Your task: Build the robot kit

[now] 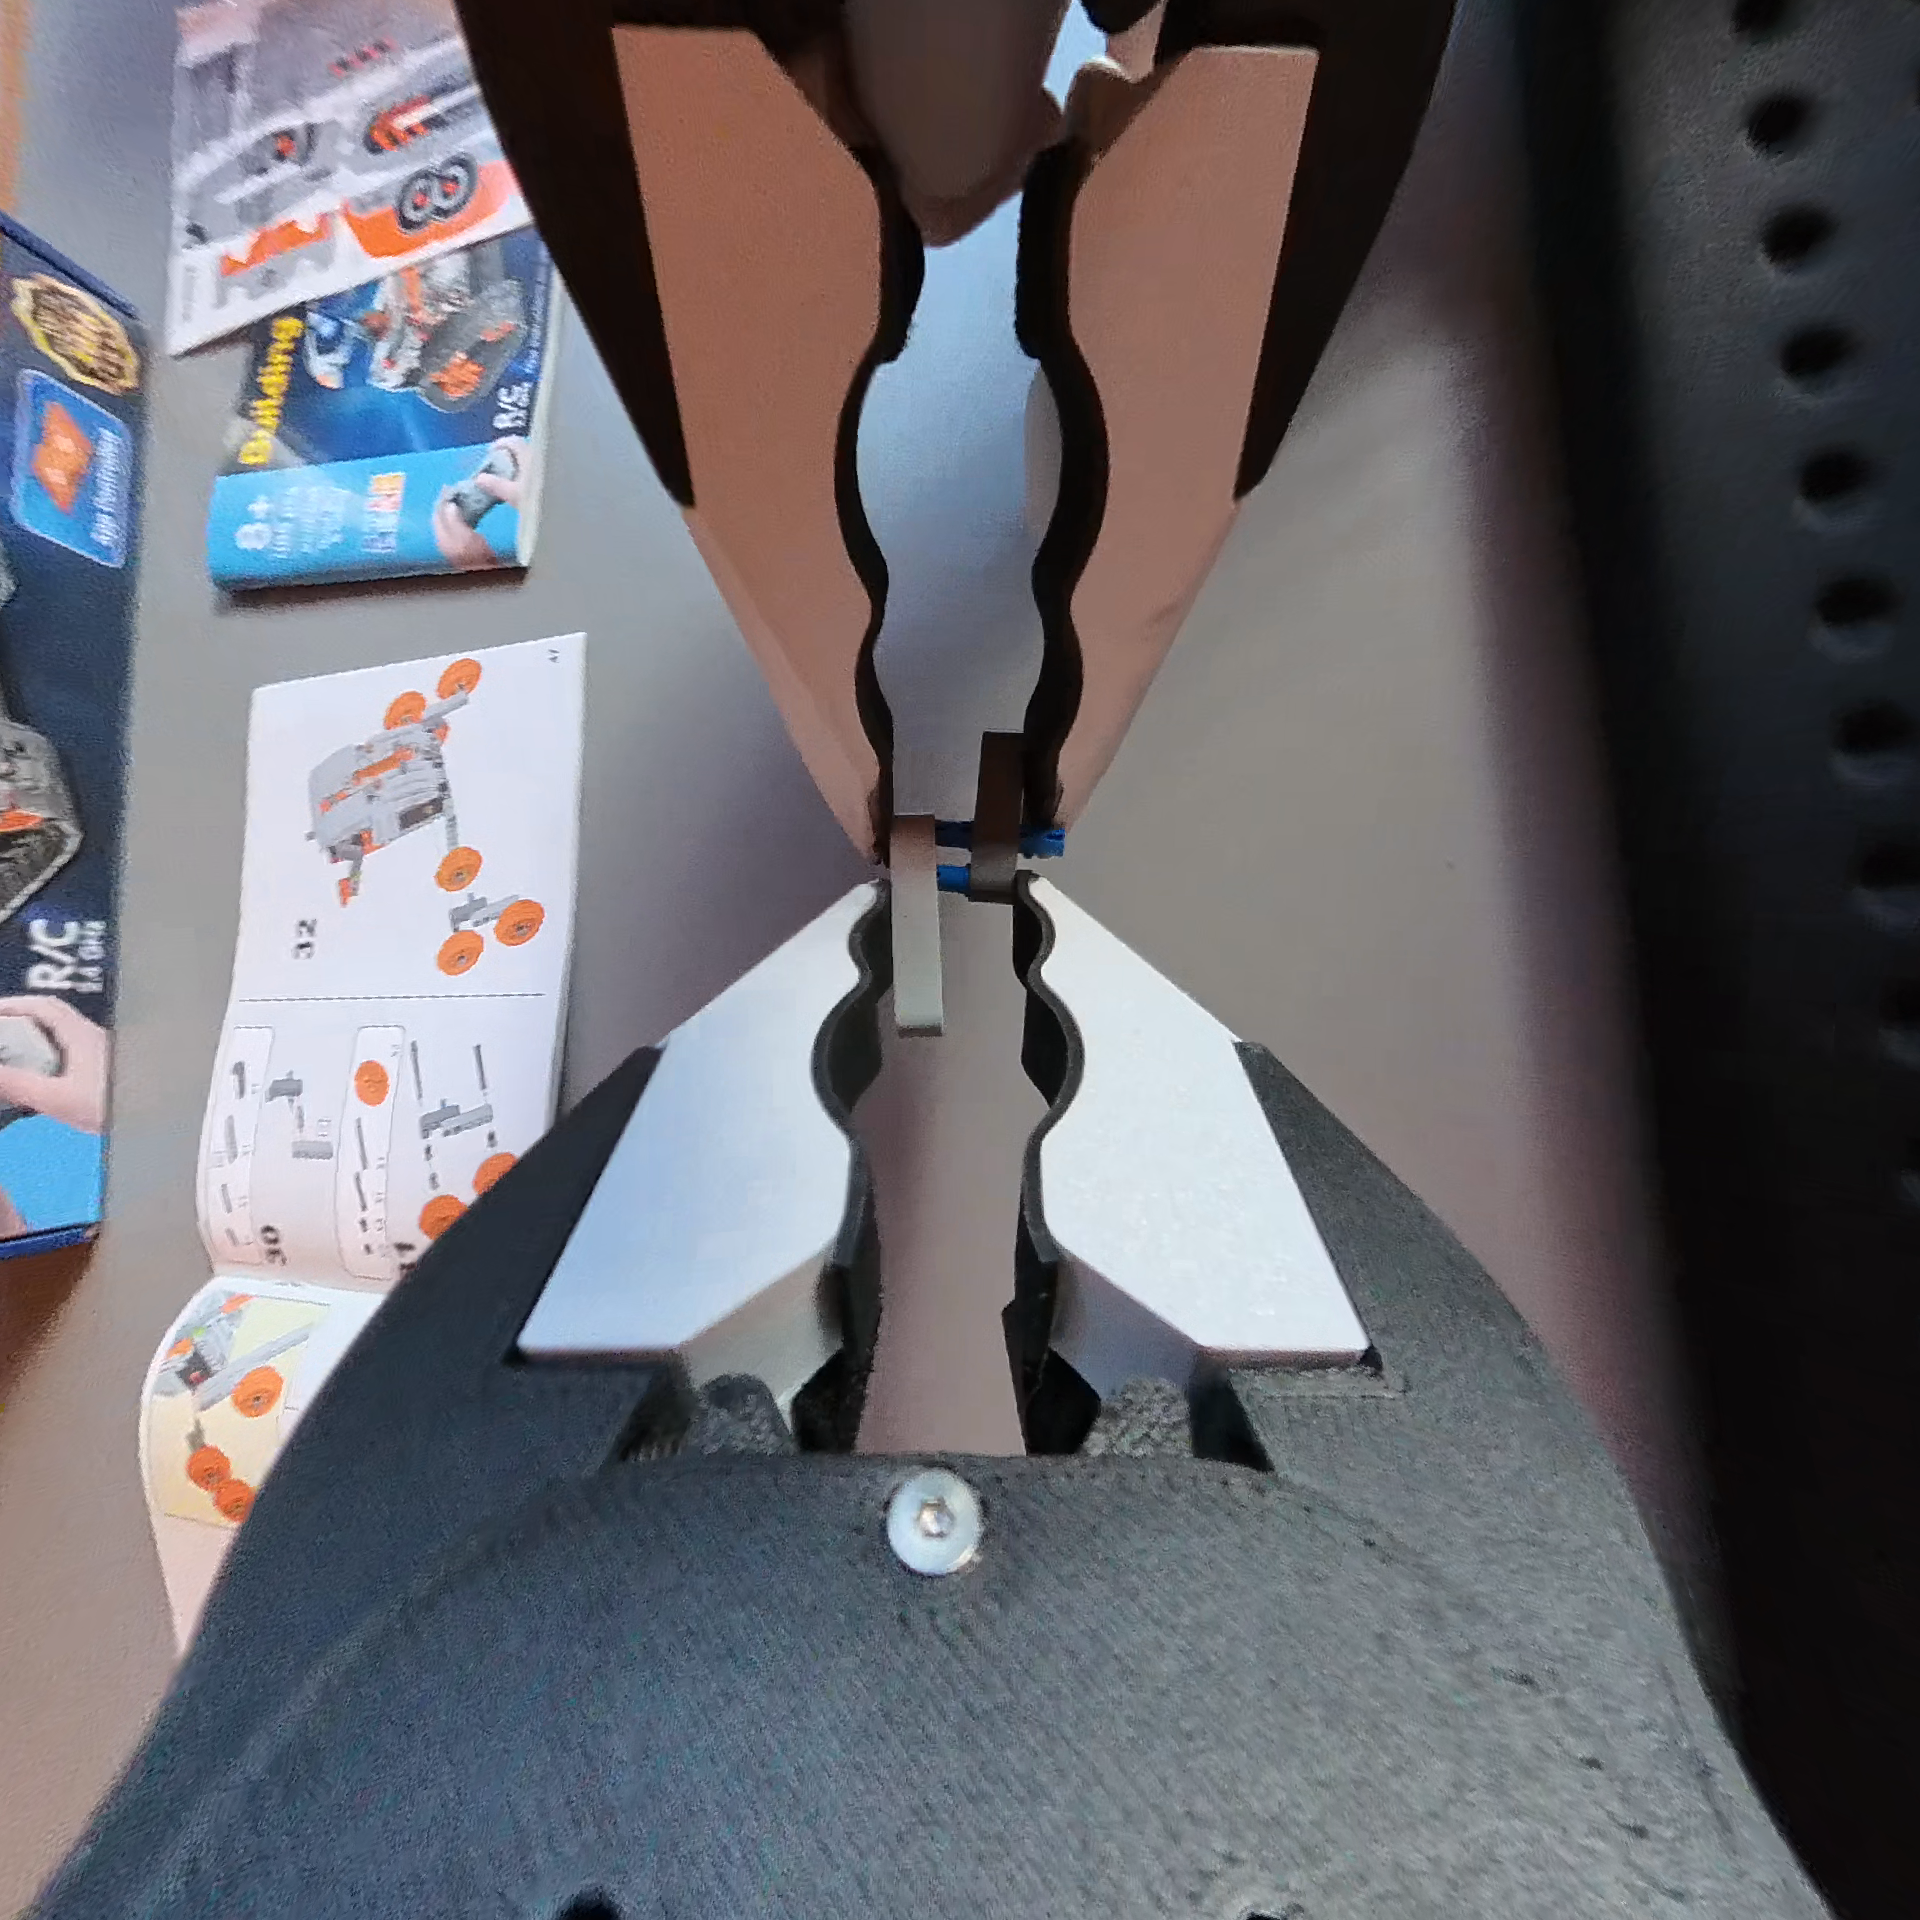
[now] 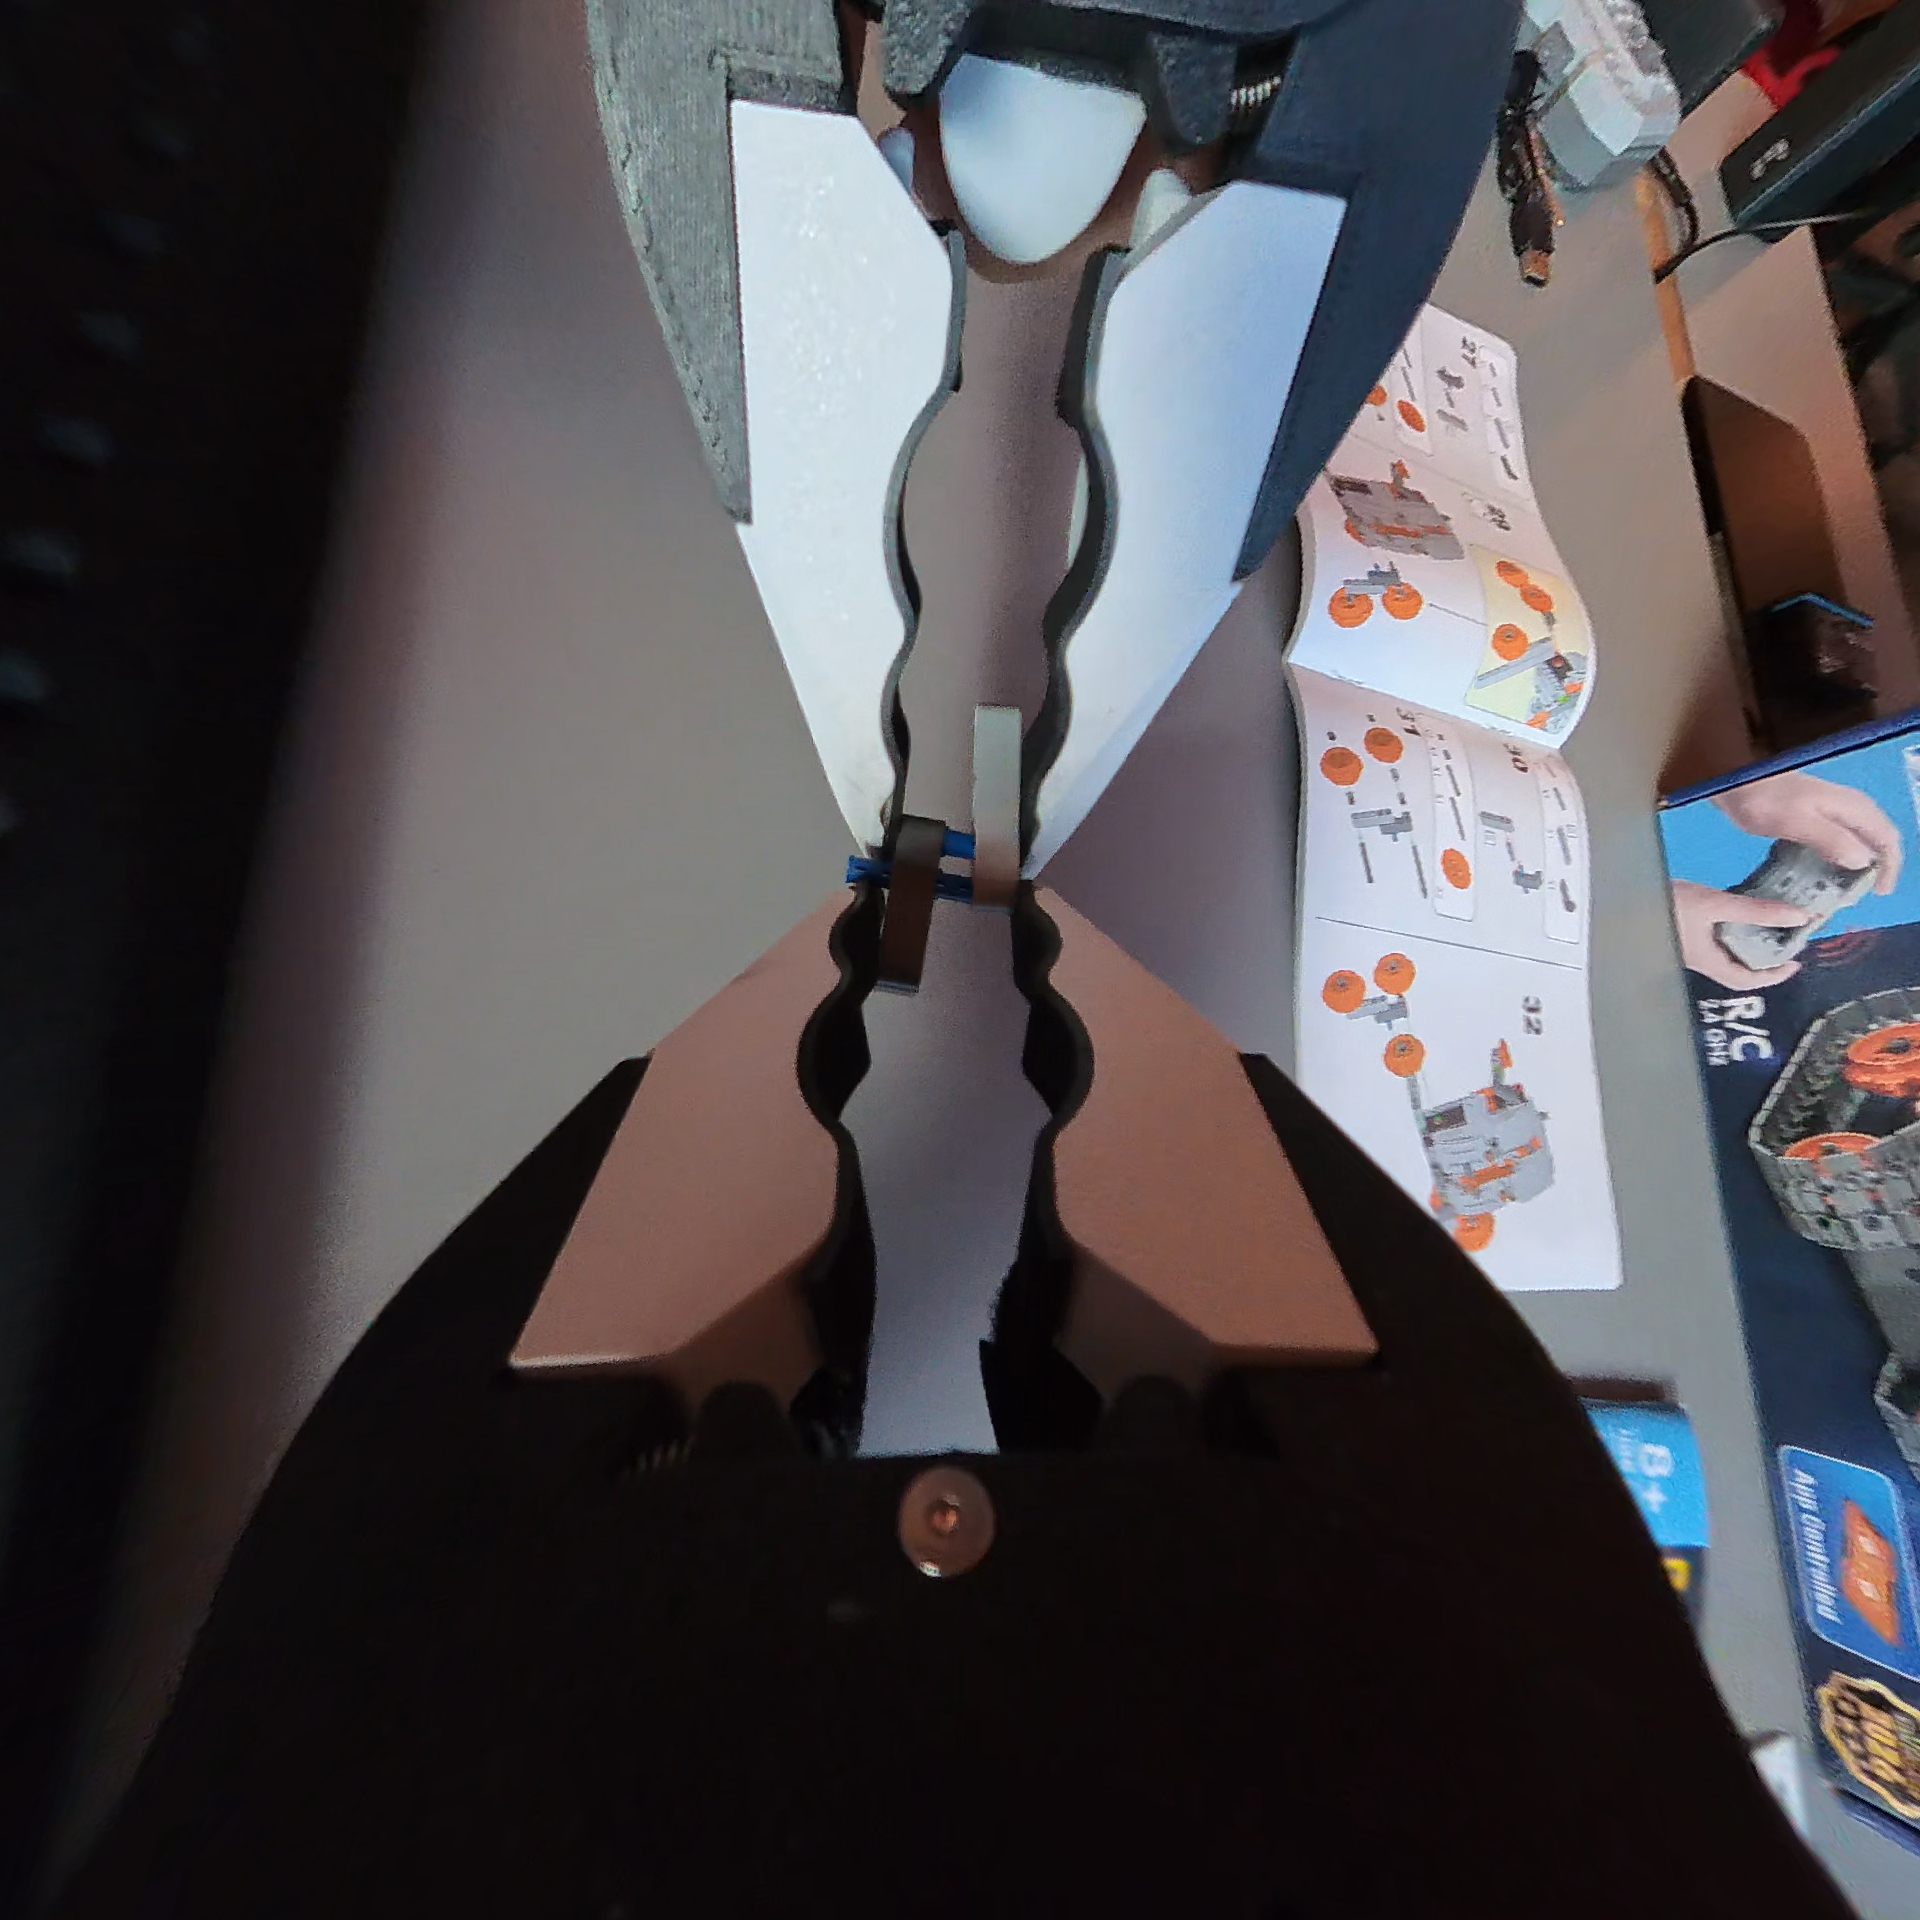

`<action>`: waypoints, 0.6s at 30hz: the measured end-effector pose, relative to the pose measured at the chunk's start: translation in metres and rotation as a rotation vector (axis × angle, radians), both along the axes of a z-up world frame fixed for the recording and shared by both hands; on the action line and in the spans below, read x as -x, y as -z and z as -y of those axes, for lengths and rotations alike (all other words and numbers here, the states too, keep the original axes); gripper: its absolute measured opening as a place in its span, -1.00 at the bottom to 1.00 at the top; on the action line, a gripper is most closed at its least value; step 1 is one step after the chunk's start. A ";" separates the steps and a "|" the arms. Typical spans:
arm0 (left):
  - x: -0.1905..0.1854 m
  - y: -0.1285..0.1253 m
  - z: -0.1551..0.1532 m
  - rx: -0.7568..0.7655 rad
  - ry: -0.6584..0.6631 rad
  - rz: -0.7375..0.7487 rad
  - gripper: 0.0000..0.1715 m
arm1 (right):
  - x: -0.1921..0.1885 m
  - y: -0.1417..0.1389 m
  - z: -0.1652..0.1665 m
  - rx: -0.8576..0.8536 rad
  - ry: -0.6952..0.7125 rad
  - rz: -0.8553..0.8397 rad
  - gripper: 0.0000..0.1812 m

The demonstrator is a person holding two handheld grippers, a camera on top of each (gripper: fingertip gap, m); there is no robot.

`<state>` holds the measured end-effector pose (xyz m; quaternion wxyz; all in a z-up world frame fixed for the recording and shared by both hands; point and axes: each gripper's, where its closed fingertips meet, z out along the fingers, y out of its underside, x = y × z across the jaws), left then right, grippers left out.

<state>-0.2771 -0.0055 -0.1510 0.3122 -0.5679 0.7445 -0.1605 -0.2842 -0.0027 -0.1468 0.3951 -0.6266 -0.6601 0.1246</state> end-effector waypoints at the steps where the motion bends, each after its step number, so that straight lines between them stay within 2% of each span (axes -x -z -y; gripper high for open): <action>1: 0.000 0.001 -0.001 -0.018 0.000 0.006 -0.76 | 0.001 0.001 -0.001 -0.014 -0.001 0.008 -0.73; 4: 0.003 0.007 -0.001 -0.034 0.002 -0.005 -0.76 | 0.003 0.007 -0.001 -0.028 -0.001 0.010 -0.74; 14: 0.010 0.024 -0.002 0.046 0.031 -0.027 -0.77 | 0.009 0.024 -0.003 0.042 0.019 0.027 -0.74; 15: 0.010 0.024 -0.002 0.047 0.035 -0.024 -0.82 | 0.008 0.024 -0.002 0.040 0.019 0.030 -0.82; 18: 0.011 0.027 0.001 0.052 0.052 -0.038 -0.83 | 0.010 0.027 0.000 0.044 0.006 0.045 -0.83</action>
